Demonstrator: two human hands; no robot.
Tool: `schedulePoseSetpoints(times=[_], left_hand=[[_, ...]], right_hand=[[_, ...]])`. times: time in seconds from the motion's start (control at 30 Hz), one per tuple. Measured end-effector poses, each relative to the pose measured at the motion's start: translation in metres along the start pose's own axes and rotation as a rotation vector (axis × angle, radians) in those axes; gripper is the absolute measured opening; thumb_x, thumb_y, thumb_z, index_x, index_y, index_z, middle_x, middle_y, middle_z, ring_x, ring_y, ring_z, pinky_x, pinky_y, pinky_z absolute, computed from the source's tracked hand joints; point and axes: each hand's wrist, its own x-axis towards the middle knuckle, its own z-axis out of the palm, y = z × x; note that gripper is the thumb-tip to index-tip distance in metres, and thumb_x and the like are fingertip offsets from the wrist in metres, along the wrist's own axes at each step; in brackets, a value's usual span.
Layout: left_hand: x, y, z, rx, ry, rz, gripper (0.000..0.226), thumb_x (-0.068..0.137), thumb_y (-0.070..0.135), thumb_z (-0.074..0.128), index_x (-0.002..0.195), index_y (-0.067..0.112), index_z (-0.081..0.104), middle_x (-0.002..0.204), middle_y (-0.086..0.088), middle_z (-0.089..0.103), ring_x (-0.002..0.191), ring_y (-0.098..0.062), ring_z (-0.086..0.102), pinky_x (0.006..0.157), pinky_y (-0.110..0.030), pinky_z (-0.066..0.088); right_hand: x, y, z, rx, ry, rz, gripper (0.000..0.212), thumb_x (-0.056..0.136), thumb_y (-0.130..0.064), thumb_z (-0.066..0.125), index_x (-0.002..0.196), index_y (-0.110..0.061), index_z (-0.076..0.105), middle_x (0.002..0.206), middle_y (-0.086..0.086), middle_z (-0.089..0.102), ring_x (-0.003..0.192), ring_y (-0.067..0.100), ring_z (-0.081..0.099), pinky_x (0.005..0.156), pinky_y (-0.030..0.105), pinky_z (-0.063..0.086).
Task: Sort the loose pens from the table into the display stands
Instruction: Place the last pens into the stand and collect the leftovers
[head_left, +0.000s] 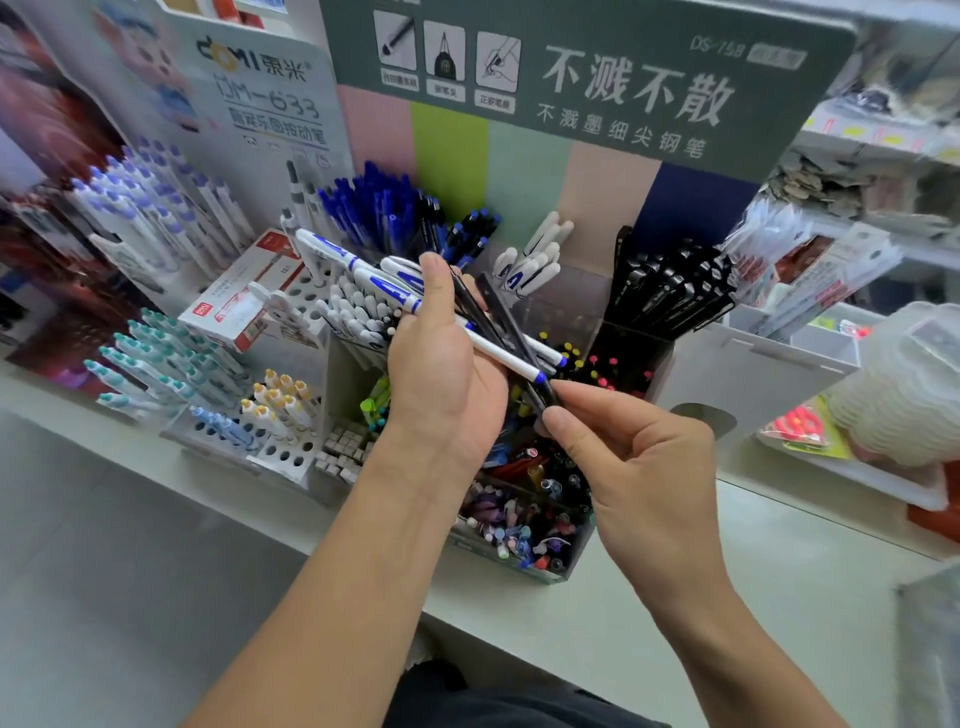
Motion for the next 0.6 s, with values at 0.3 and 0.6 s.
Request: schedulePoseSetpoints(times=[0.3, 0.6], left_hand=[[0.009, -0.011, -0.012, 0.175, -0.065, 0.095, 0.029, 0.106, 0.04, 0.045, 0.103, 0.015, 0.059, 0.074, 0.003, 0.05, 0.068, -0.012, 0.049, 0.063, -0.026, 0.046], [0.002, -0.014, -0.021, 0.514, -0.338, 0.062, 0.035, 0.081, 0.031, 0.072, 0.101, 0.003, 0.063, 0.056, 0.002, 0.035, 0.042, -0.007, 0.025, 0.038, -0.018, 0.023]], right_hand=[[0.004, 0.002, -0.017, 0.202, -0.093, 0.126, 0.021, 0.089, 0.001, 0.066, 0.099, -0.015, 0.077, 0.082, 0.012, 0.077, 0.066, 0.021, 0.07, 0.071, 0.025, 0.059], [0.017, 0.003, -0.029, 0.374, -0.012, 0.171, 0.033, 0.078, -0.014, 0.069, 0.11, -0.005, 0.073, 0.093, 0.012, 0.078, 0.087, 0.018, 0.075, 0.081, 0.021, 0.057]])
